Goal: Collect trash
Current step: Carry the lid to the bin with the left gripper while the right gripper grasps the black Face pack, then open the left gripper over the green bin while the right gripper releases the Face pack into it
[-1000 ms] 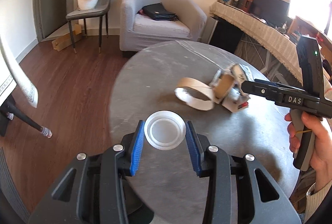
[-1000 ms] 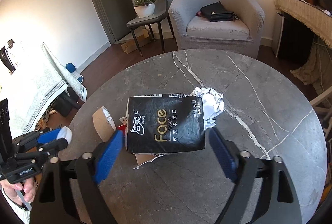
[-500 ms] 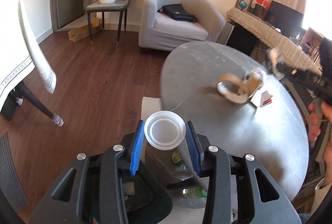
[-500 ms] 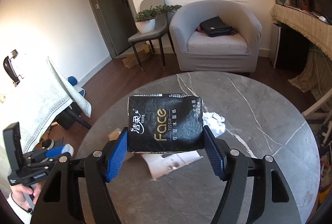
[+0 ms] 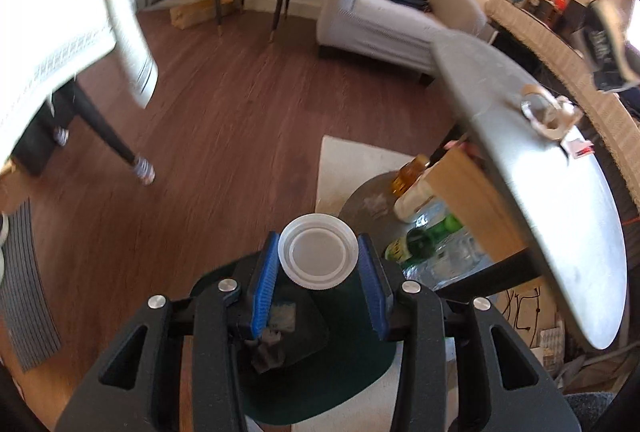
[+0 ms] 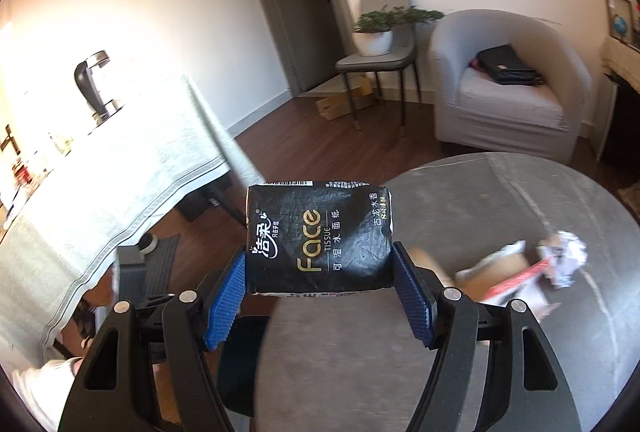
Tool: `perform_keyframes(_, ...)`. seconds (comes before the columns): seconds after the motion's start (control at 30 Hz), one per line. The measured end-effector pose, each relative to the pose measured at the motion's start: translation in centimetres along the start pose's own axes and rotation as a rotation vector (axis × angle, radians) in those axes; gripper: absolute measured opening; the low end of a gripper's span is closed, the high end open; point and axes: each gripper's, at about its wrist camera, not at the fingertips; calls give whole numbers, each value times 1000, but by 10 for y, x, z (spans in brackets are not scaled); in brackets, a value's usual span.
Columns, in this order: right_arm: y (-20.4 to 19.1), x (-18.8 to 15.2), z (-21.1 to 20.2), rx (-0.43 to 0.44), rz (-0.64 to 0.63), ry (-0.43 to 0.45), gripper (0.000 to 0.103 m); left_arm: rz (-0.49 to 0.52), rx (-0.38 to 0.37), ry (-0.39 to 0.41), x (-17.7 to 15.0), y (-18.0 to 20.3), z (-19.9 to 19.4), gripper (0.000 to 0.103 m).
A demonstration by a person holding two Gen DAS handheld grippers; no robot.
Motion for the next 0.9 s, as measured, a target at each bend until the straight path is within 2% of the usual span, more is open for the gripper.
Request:
perform_keyframes(0.17,-36,9,23,61,-43,-30,71,-79,-7,-65,-4,-25,13,42)
perform_keyframes(0.47,-68,18,50,102,-77,-66,71,-17,38,-164,-28,-37,29,42)
perform_keyframes(0.6,-79,18,64,107,-87,-90,71,4,28,-203,-36,-41,30,45)
perform_keyframes(0.73,-85,14,81,109,-89,-128,71,-9,28,-172,-30,-48,21,45)
perform_keyframes(0.9,-97,5,102,124,-106,-181,71,-62,23,-74,-10,-65,-4,43)
Point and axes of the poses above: each gripper's, at about its wrist camera, not at the fingertips, and z roughly the way its jaws point, y to its right, x to its top, and after that the axes turned 15 degrees about -z, right-handed
